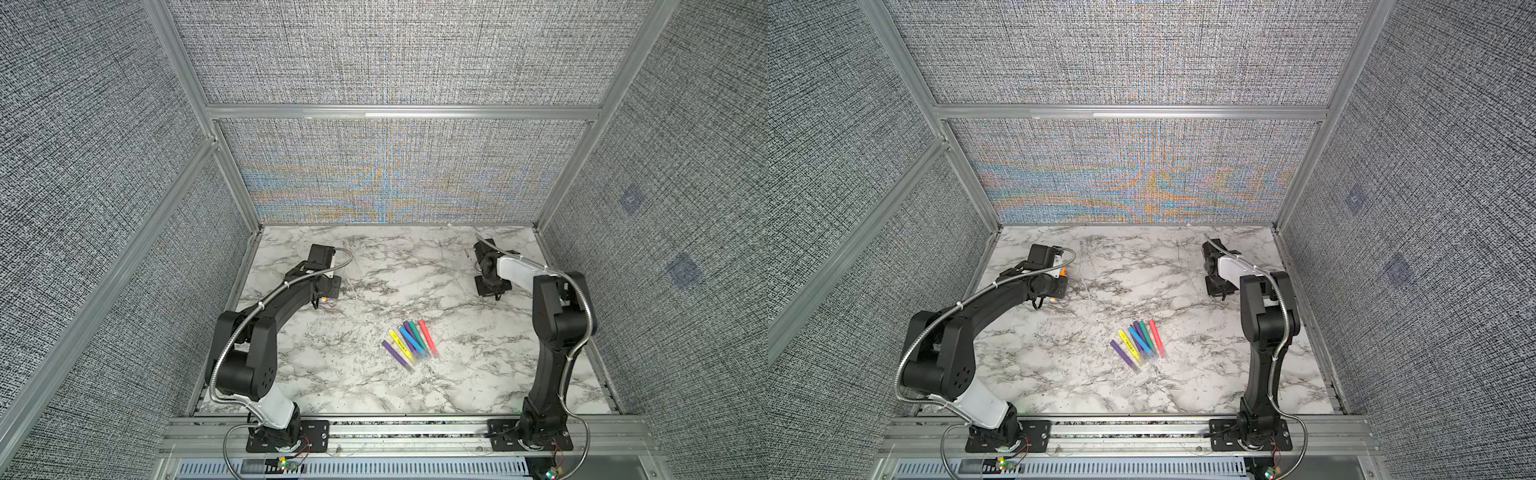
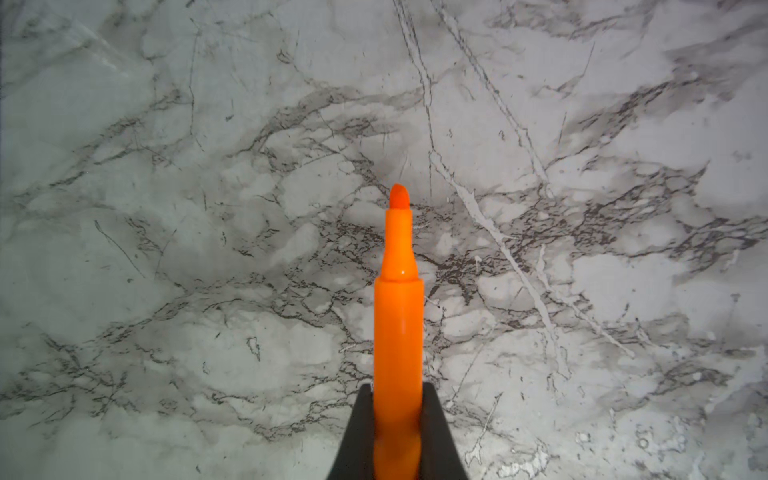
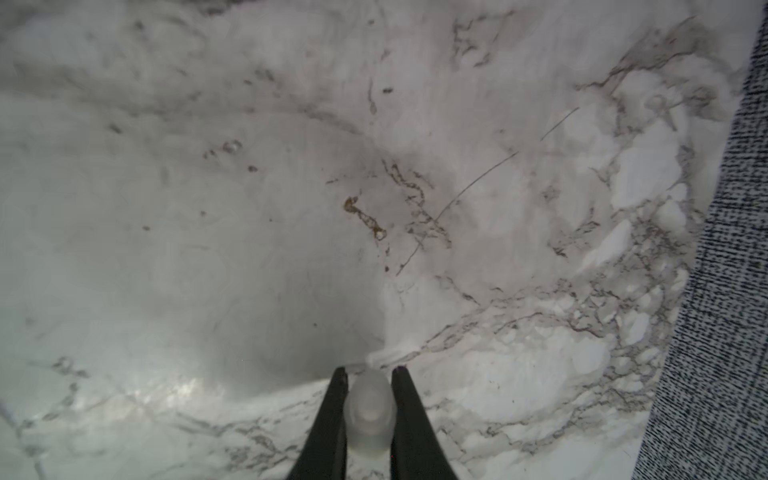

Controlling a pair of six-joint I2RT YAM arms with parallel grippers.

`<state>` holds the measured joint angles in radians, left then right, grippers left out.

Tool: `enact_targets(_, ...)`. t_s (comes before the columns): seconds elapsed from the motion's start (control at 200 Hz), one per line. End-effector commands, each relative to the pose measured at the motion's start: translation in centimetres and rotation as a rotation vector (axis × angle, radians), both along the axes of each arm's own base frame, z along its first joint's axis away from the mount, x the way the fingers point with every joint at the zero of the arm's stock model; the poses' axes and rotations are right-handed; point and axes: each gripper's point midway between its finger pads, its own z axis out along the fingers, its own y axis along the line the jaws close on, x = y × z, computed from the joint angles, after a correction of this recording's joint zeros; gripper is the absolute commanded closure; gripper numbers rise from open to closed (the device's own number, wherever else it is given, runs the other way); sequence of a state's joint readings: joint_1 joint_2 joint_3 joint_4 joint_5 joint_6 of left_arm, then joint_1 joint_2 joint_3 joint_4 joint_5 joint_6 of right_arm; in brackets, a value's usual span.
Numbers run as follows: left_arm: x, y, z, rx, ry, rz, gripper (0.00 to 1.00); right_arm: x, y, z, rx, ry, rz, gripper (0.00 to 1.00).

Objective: Remove pen caps from pens
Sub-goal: Place the pen at the middle-left of the table, then pick up the pen from the center of the table.

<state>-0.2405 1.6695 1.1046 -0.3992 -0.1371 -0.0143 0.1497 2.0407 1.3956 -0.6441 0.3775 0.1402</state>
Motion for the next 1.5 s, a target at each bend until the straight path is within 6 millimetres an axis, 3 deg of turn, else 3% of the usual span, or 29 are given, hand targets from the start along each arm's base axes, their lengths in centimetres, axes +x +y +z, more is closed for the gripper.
enact_targets(0.0, -0.9, 0.4, -1.7, 0.021, 0.089, 0.009, 0.87, 0.0, 0.5, -0.4, 0.025, 0.020, 0.017, 0.93)
enact_targets(0.175, -1.2, 0.4, -3.7, 0.030, 0.144, 0.010, 0.72, -0.1, 0.9, -0.5, 0.031, 0.020, 0.029, 0.79)
enact_targets(0.255, -1.3, 0.5, -3.6, 0.032, 0.140, 0.017, 0.65, -0.1, 1.1, 0.1, 0.017, 0.016, 0.041, 0.72)
enact_targets(0.365, -1.2, 0.6, -2.7, 0.026, 0.106, 0.020, 0.50, -0.1, 1.7, 2.2, 0.001, -0.024, 0.060, 0.56)
enact_targets(0.46, -1.1, 0.4, -1.5, 0.002, 0.065, 0.016, 0.48, -0.2, 2.4, 4.9, 0.020, -0.084, 0.076, 0.51)
enact_targets(0.68, -1.1, -0.5, 2.6, -0.066, -0.045, -0.017, 0.45, -1.2, 7.7, 10.0, 0.151, -0.199, 0.179, 0.44)
enact_targets(0.78, -1.3, -0.9, 4.3, -0.094, -0.093, -0.034, 0.45, -3.1, 12.9, 10.7, 0.233, -0.216, 0.307, 0.44)
enact_targets(0.865, -1.6, -1.3, 5.6, -0.130, -0.140, -0.049, 0.45, -5.8, 17.7, 10.3, 0.319, -0.206, 0.432, 0.45)
enact_targets(0.935, -2.0, -1.7, 6.4, -0.161, -0.170, -0.065, 0.44, -7.7, 19.9, 9.5, 0.338, -0.202, 0.481, 0.48)
enact_targets(1.19, -2.9, -2.2, 7.8, -0.212, -0.224, -0.083, 0.44, -11.9, 22.3, 5.3, 0.302, -0.184, 0.450, 0.58)
enact_targets(1.215, -3.1, -2.1, 9.0, -0.220, -0.257, -0.085, 0.44, -12.2, 22.5, 5.0, 0.284, -0.181, 0.450, 0.58)
enact_targets(1.365, -3.3, -2.1, 9.7, -0.225, -0.281, -0.086, 0.44, -13.1, 23.3, 4.5, 0.263, -0.183, 0.453, 0.62)
enact_targets(1.495, -3.3, -2.1, 9.7, -0.225, -0.284, -0.089, 0.44, -13.4, 22.7, 3.6, 0.199, -0.157, 0.442, 0.66)
